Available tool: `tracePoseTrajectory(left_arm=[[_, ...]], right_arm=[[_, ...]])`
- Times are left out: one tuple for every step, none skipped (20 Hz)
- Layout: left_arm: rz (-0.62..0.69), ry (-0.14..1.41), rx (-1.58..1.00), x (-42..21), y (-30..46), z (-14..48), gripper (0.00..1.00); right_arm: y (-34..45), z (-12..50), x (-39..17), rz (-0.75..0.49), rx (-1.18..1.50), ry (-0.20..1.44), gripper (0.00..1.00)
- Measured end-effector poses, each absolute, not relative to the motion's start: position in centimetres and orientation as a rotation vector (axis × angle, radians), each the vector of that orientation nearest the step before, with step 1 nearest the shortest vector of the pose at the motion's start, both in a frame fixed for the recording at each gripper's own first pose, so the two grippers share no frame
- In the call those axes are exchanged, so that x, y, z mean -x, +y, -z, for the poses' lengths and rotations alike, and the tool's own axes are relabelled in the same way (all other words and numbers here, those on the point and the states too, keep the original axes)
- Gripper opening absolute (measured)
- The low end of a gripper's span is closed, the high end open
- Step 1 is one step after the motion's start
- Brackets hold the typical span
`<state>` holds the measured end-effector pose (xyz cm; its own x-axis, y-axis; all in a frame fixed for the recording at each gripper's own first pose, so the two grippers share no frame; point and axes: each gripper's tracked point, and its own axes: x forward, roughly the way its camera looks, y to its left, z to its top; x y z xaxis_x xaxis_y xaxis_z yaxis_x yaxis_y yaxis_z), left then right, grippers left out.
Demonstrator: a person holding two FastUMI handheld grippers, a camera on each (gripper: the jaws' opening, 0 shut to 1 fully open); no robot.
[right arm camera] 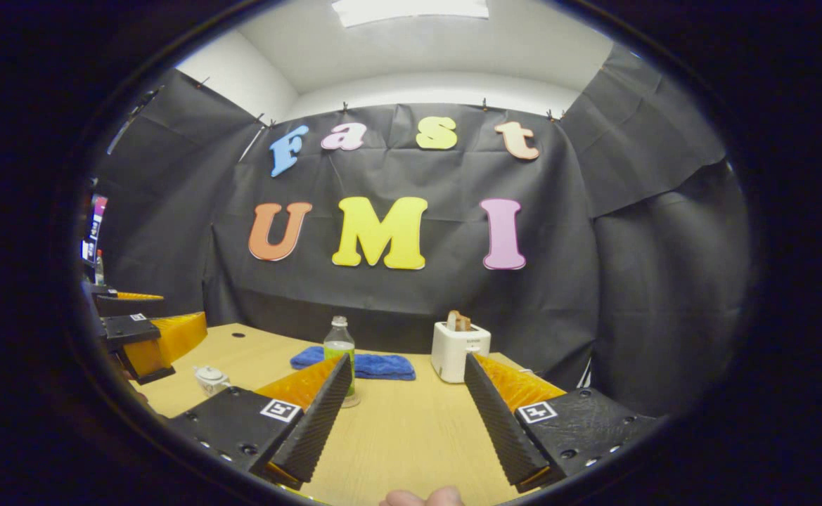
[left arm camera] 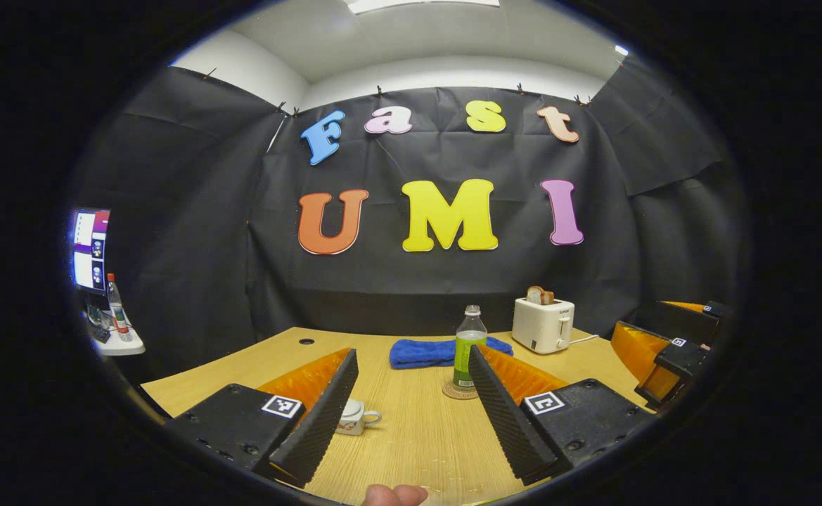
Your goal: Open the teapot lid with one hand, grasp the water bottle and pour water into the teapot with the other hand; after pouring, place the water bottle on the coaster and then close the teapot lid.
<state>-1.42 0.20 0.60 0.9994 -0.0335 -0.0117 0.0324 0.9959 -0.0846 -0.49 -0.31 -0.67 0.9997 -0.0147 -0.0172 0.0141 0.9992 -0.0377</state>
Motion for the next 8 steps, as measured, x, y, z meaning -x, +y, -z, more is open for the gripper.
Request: tracePoseTrajectory(left_arm=[[0.036,0.016,0.082,1.39,0.15,-0.48,0.99],[0.034,0.018,0.081,1.26,0.18,-0.40,0.99],[0.034,0.019,0.081,1.20,0.22,-0.32,0.98],[0.036,0.023,0.080,1.05,0.12,-0.15,0.99],[0.035,0.028,0.077,1.10,0.13,0.03,0.99],[0.034,0.035,0.074,1.06,0.13,0.26,0.98],[0.033,0.036,0.072,1.05,0.18,0.23,0.99],[0.035,0.035,0.070,0.97,0.14,0.21,0.99]], right_arm=[[0.00,0.59,0.54,0.015,0.032,0.012,0.93],[0.18,0.48,0.50,0.019,0.027,0.009,0.95],[0.11,0.61,0.61,0.025,0.023,0.007,0.98],[0.17,0.72,0.73,0.029,0.020,0.007,0.95],[0.15,0.91,0.79,0.033,0.018,0.011,0.98],[0.12,1.00,0.89,0.039,0.015,0.013,0.98],[-0.12,1.09,0.91,0.046,0.011,0.016,0.95],[-0.26,1.11,0.97,0.050,0.006,0.019,0.95]])
